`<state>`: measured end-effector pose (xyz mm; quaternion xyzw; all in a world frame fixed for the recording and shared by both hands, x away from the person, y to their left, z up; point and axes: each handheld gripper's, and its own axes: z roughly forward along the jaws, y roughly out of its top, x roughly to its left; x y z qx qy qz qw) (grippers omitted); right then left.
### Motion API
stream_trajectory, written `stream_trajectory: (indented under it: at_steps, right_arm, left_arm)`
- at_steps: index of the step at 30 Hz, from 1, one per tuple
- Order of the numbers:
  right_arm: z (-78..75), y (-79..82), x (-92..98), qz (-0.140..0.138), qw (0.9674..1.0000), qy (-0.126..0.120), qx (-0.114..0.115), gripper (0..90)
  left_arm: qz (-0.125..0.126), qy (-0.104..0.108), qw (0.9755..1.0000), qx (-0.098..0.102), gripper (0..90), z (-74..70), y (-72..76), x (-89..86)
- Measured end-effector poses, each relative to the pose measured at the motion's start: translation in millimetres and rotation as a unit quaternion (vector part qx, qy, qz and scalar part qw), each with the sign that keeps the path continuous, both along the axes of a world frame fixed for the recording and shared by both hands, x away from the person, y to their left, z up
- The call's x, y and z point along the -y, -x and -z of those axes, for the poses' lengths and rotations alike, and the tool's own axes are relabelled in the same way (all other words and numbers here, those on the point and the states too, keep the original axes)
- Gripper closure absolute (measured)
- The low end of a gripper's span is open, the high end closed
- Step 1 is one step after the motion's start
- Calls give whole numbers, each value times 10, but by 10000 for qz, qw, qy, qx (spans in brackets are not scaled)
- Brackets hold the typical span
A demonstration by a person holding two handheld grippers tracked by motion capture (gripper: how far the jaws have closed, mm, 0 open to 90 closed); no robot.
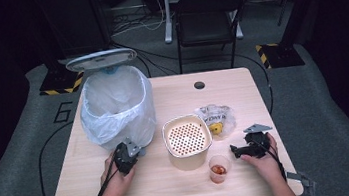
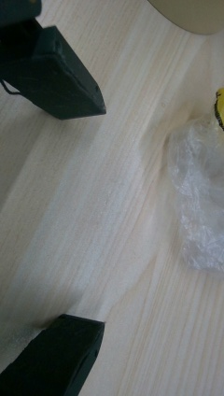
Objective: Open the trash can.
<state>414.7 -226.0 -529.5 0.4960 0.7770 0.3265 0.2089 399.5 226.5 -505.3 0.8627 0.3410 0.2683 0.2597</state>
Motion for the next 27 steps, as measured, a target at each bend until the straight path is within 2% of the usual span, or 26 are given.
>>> stream_trajectory:
  at_steps: [1, 2, 3, 5, 6, 9, 10, 15, 17, 21, 23, 27]
  right_arm:
    - [0, 0, 5, -18, 10000, -1, 6, 0]
    - [1, -2, 9, -38, 10000, -11, 16, 0]
    - [-3, 0, 7, -41, 10000, -41, 8, 17]
    - [-30, 5, 37, -105, 9999, 28, -6, 107]
    - [-51, 9, 34, -15, 10000, -74, -38, 140]
    - [-158, 19, 61, 67, 9990, -399, -196, 125]
    - [-186, 18, 62, 61, 9989, -433, -192, 115]
    - [-394, -19, 37, 122, 9981, -547, -271, 31]
    - [-473, -64, 29, 133, 9986, -491, -168, 7]
    - [-615, -202, -9, 166, 9987, -447, -186, 0]
    - [-705, -295, -55, 153, 9990, -403, -106, 0]
    - [-794, -428, -140, 171, 9992, -361, -87, 0]
  left_arm:
    - [-10, 30, 10000, 34, 900, 5, -1, -4]
    - [-53, 105, 9999, -29, 900, 4, -1, -9]
    - [-189, 308, 9993, -139, 900, 15, 8, -2]
    - [-245, 452, 9985, -162, 900, 22, 3, -12]
    - [-244, 459, 9985, -185, 900, 18, 1, -18]
    - [-232, 446, 9986, -178, 900, 18, 0, -17]
    - [-268, 485, 9983, -159, 900, 23, 0, -10]
    - [-227, 340, 9991, -137, 900, 18, 10, 2]
    - [-251, 395, 9988, -119, 900, 24, 8, 0]
    - [-251, 398, 9988, -152, 900, 21, 13, -7]
    - [-277, 429, 9986, -133, 900, 25, 12, -2]
    - [-302, 436, 9985, -143, 900, 24, 15, -3]
